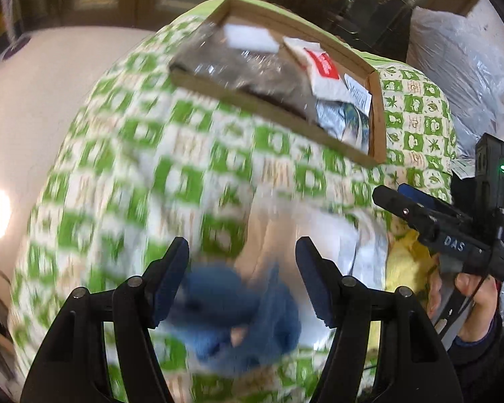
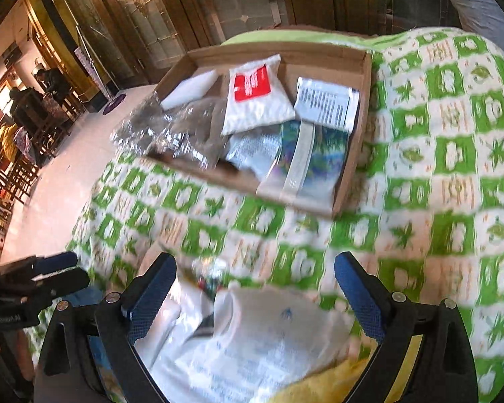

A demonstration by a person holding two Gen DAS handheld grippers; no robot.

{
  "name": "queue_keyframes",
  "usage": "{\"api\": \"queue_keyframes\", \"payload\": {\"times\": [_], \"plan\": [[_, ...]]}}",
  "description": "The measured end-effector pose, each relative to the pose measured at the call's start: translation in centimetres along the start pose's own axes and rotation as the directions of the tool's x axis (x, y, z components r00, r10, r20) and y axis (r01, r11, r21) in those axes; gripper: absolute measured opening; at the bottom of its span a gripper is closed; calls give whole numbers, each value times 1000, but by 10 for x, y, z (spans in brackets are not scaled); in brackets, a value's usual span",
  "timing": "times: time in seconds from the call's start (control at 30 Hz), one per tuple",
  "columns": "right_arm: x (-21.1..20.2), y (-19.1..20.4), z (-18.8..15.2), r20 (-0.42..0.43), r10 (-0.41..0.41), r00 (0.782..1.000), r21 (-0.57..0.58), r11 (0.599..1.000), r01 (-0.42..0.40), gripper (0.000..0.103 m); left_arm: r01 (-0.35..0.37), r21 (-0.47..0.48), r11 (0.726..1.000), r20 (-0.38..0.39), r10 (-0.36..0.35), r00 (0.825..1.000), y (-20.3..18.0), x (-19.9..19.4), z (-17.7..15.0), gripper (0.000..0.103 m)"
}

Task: Organize soft objects
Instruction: 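Grasp the blue towel with left tool while right tool moves to the white plastic bag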

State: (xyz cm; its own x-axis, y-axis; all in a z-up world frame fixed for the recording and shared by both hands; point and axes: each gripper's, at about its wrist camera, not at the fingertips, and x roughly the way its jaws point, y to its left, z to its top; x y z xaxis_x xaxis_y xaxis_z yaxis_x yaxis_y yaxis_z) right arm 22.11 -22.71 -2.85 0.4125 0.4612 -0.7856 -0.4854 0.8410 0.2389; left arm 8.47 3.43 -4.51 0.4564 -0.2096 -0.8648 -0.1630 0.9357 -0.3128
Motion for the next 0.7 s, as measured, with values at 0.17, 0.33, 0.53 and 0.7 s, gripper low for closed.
{"api": "queue_keyframes", "payload": {"times": [0.17,0.33,0.53,0.7], "plan": [[-3,4,-15,-21,-3,1000,-14,1000,3,97,-52,2,999,44,52,998,-1,-12,-26,65],[-4,10,-22,-32,2,999,-14,1000,-2,97,-72,-10,997,54,73,996,0,-18,-35,65],[-9,19,-34,-31,1,1000,-30,1000,-2,97,-111,-9,994,42,111,993,0,-6,-43,83],[-12,26,-42,-33,-3,999,-39,999,2,97,-236,43,971,-27,238,971,-6,28,-37,95]]}}
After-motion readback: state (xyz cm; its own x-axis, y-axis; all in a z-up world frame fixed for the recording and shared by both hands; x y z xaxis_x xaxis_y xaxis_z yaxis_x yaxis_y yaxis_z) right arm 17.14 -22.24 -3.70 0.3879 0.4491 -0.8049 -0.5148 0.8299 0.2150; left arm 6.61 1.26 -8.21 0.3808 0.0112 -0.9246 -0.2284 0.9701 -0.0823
